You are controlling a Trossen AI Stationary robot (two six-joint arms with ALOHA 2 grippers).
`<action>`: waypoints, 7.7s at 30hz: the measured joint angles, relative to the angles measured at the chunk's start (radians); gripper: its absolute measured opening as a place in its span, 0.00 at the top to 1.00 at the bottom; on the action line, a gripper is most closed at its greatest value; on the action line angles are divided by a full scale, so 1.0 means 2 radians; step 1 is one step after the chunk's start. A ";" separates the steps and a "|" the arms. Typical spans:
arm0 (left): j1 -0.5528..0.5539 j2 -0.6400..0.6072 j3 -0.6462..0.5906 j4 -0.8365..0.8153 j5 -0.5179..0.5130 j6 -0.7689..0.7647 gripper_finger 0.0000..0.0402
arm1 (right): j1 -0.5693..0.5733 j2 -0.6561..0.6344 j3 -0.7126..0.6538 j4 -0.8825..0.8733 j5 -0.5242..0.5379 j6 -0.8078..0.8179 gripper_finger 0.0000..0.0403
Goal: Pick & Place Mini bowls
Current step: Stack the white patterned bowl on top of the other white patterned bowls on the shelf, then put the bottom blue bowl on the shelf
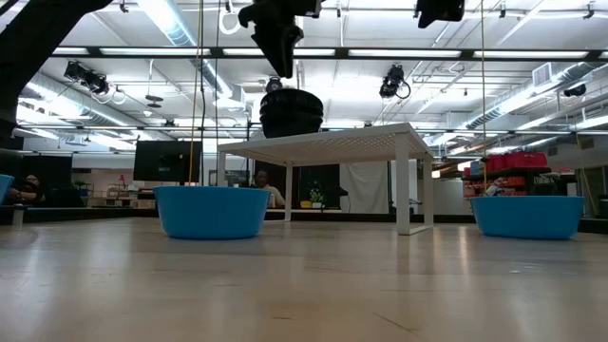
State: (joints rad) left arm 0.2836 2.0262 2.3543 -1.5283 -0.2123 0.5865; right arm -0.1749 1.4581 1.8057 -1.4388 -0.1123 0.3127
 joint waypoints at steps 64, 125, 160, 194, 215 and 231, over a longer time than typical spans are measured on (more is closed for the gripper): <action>-0.043 -0.197 -0.134 0.057 0.117 -0.374 0.56 | 0.013 0.000 0.000 0.070 -0.004 -0.007 0.64; -0.460 -0.381 -0.811 0.355 0.150 -0.944 0.56 | 0.013 0.002 0.000 0.114 -0.005 -0.020 0.64; -0.456 -0.337 -0.853 0.439 0.211 -0.956 0.98 | 0.013 0.002 0.000 0.125 -0.033 -0.114 0.64; -0.198 -0.345 -0.441 0.088 0.099 -0.692 0.99 | 0.038 0.013 0.000 0.241 -0.071 -0.062 0.64; -0.079 -0.212 -0.245 -0.009 0.196 -0.595 0.99 | 0.116 0.064 0.000 0.309 -0.060 -0.211 0.64; -0.042 -0.067 -0.081 -0.021 0.283 -0.556 0.99 | 0.167 0.077 0.000 0.300 0.030 -0.318 0.64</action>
State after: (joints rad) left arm 0.2005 1.8930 2.1915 -1.5696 0.3540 -0.5262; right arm 0.1598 1.6123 1.8061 -0.8383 -0.0521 -0.3232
